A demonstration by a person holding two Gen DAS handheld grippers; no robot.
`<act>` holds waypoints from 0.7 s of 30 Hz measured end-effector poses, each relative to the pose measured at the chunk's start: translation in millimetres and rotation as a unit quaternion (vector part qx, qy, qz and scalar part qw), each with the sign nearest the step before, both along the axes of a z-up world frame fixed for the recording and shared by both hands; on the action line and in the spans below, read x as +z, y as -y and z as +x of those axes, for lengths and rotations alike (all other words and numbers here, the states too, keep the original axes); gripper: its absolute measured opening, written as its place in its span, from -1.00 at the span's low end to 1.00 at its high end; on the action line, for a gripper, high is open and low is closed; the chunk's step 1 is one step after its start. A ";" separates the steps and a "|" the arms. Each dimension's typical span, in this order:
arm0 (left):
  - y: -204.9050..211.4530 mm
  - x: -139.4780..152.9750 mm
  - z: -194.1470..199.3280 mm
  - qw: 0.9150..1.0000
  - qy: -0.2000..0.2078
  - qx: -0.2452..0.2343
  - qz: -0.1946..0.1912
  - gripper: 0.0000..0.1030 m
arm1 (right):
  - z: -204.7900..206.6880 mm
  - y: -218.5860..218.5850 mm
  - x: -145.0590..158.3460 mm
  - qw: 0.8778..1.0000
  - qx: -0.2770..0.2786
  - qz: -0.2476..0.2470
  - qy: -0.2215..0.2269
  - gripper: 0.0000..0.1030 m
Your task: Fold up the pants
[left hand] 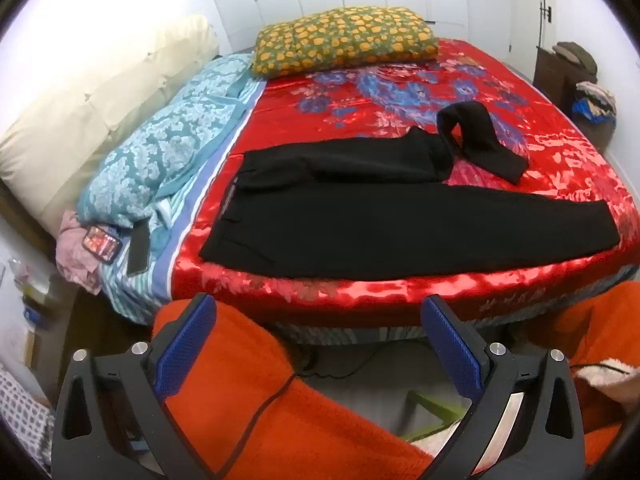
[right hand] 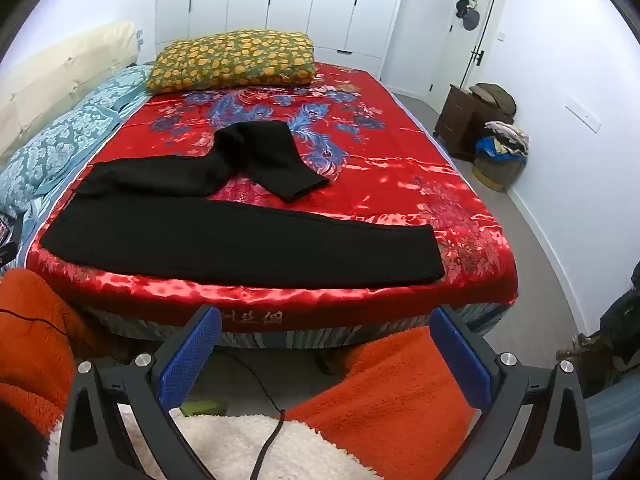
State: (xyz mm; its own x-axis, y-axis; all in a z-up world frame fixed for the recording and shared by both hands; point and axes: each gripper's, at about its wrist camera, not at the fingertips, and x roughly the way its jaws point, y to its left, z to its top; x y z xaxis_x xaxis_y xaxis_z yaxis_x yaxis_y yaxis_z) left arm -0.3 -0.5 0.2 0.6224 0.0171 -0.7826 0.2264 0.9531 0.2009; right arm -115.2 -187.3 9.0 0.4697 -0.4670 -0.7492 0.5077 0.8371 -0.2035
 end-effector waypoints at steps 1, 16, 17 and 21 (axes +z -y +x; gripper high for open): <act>0.0 0.0 0.1 1.000 0.000 0.001 0.000 0.98 | -0.2 -0.4 0.3 1.000 -0.001 -0.001 0.000 1.00; -13.0 10.8 -21.9 1.000 0.018 -0.001 -0.020 0.98 | -20.0 -25.2 7.7 0.999 0.018 -0.018 0.028 1.00; -13.5 11.4 -22.7 1.000 0.019 -0.001 -0.021 0.98 | -21.1 -25.3 8.3 0.999 0.017 -0.017 0.029 1.00; -17.4 12.6 -24.6 0.999 0.020 -0.001 -0.025 0.98 | -23.0 -26.5 10.1 0.999 0.016 -0.019 0.033 1.00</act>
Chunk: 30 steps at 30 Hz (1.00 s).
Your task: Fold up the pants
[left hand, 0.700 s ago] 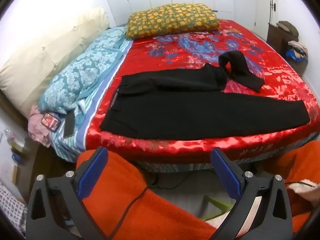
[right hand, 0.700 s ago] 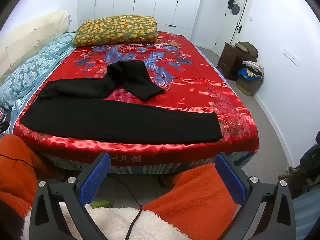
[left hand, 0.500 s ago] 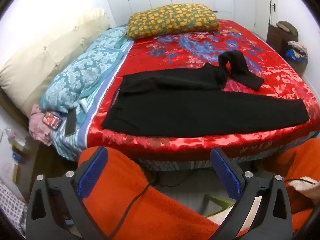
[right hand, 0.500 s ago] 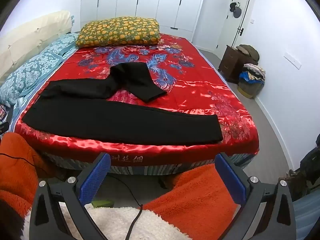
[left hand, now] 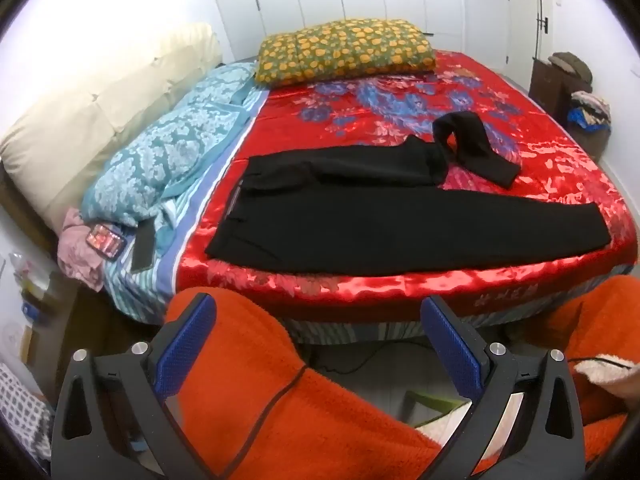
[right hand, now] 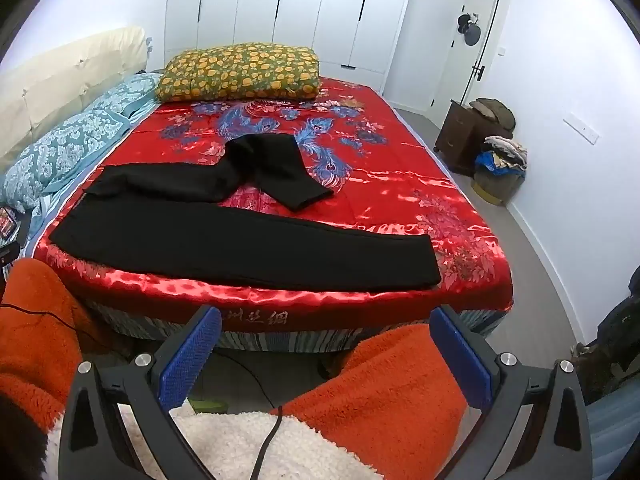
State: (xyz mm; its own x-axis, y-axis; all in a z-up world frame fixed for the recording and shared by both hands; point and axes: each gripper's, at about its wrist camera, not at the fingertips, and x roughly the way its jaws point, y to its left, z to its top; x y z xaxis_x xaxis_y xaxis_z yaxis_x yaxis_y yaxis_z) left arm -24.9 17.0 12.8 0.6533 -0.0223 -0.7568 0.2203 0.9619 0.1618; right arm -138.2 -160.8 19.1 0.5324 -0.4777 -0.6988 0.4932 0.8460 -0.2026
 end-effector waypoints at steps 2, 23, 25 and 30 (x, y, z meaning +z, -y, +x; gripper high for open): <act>-1.2 0.2 0.0 1.000 0.001 0.001 -0.001 0.98 | -1.0 -0.5 -0.1 1.000 0.002 -0.002 0.001 1.00; 2.3 -5.6 0.9 1.000 -0.003 -0.007 0.007 0.98 | 5.1 -1.1 -5.3 1.000 0.006 0.000 -0.012 1.00; 1.8 -6.3 2.2 1.000 -0.005 -0.006 0.007 0.98 | 6.3 -1.5 -6.7 1.000 0.007 0.001 -0.014 1.00; 3.5 -8.9 4.0 1.000 -0.009 -0.006 0.008 0.98 | 7.7 -1.6 -8.6 1.000 0.007 0.002 -0.018 1.00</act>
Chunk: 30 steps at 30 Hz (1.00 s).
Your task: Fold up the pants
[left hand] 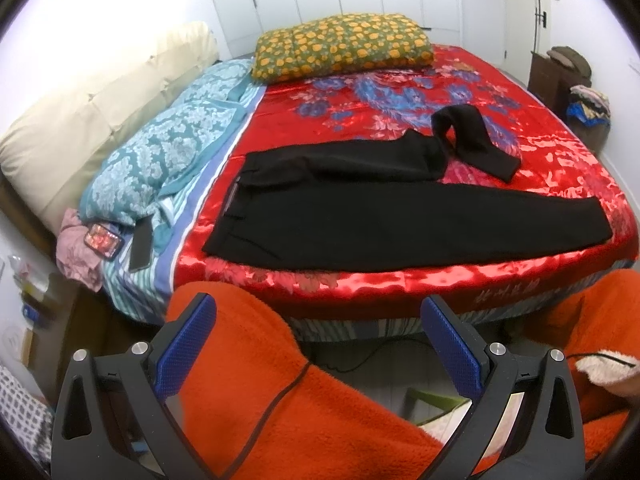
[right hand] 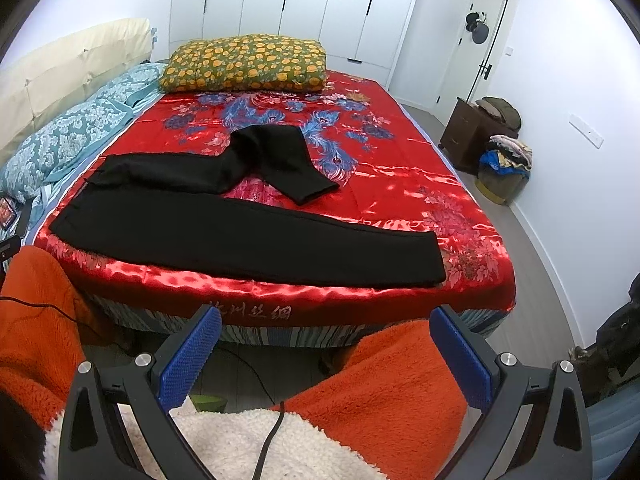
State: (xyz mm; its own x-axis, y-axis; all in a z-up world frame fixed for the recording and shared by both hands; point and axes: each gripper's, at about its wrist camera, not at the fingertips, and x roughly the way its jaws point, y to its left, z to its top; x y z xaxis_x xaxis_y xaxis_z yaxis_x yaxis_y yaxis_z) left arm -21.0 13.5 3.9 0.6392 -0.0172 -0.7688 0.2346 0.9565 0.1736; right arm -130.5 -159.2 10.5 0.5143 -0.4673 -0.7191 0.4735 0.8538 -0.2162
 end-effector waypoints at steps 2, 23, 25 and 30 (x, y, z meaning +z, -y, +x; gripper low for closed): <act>0.7 -0.7 0.3 1.000 -0.002 -0.001 0.001 0.98 | 0.3 0.3 -1.1 1.000 0.000 0.001 -0.002 1.00; 3.4 -7.7 6.7 1.000 -0.016 -0.001 0.005 0.98 | 5.1 -0.2 -6.8 1.000 0.001 0.005 -0.012 1.00; 3.8 -7.5 6.8 1.000 -0.016 -0.002 0.005 0.98 | 4.3 0.5 -7.0 1.000 0.000 0.007 -0.010 1.00; 4.3 -8.6 6.8 1.000 -0.015 -0.002 0.006 0.98 | 6.4 1.1 -9.6 1.000 0.005 0.013 -0.012 1.00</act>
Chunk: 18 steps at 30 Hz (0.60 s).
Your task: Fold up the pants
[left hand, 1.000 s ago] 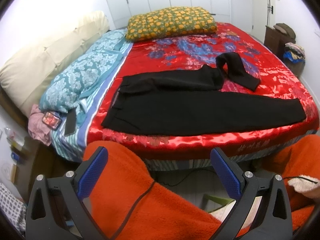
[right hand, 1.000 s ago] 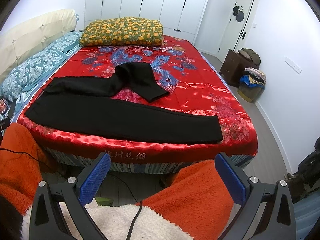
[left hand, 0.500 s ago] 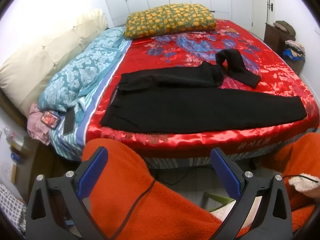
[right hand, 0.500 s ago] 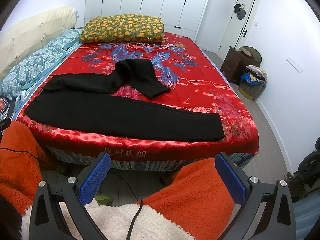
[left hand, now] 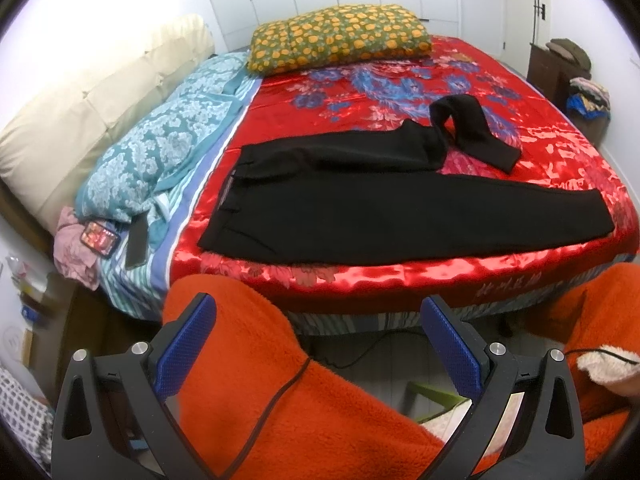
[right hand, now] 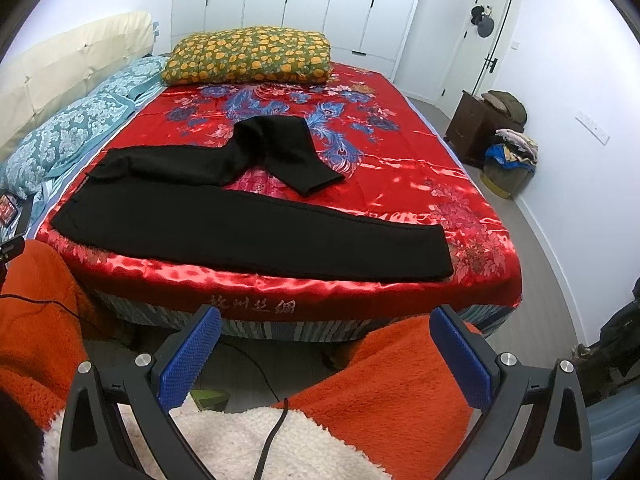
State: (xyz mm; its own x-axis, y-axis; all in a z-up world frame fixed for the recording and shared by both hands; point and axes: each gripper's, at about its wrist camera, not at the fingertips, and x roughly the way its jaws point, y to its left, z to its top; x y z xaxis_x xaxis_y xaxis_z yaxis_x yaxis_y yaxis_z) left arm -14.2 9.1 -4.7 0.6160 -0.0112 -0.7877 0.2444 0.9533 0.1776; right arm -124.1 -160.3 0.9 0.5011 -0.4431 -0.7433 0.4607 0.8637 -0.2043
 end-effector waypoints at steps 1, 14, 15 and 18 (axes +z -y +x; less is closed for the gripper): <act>-0.1 -0.6 0.5 1.000 -0.001 0.000 0.000 0.98 | 1.4 -0.7 -0.9 1.000 0.004 0.000 -0.002 1.00; 1.0 -5.4 0.3 1.000 -0.005 -0.001 -0.003 0.98 | 6.7 -8.0 -2.0 1.000 0.012 -0.002 -0.009 1.00; 1.0 -5.8 0.5 1.000 -0.006 -0.001 -0.003 0.98 | 6.9 -8.3 -2.0 1.000 0.013 -0.003 -0.010 1.00; -0.7 -5.8 0.3 1.000 -0.008 0.001 -0.004 0.98 | 7.2 -7.6 -2.5 1.000 0.016 -0.003 -0.013 1.00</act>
State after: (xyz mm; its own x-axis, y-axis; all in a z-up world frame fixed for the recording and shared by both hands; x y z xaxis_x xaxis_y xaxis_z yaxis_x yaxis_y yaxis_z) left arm -13.9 9.8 -10.5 0.6025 -0.0173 -0.7979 0.2460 0.9551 0.1651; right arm -116.9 -152.7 -1.5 0.4959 -0.4316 -0.7536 0.4283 0.8764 -0.2201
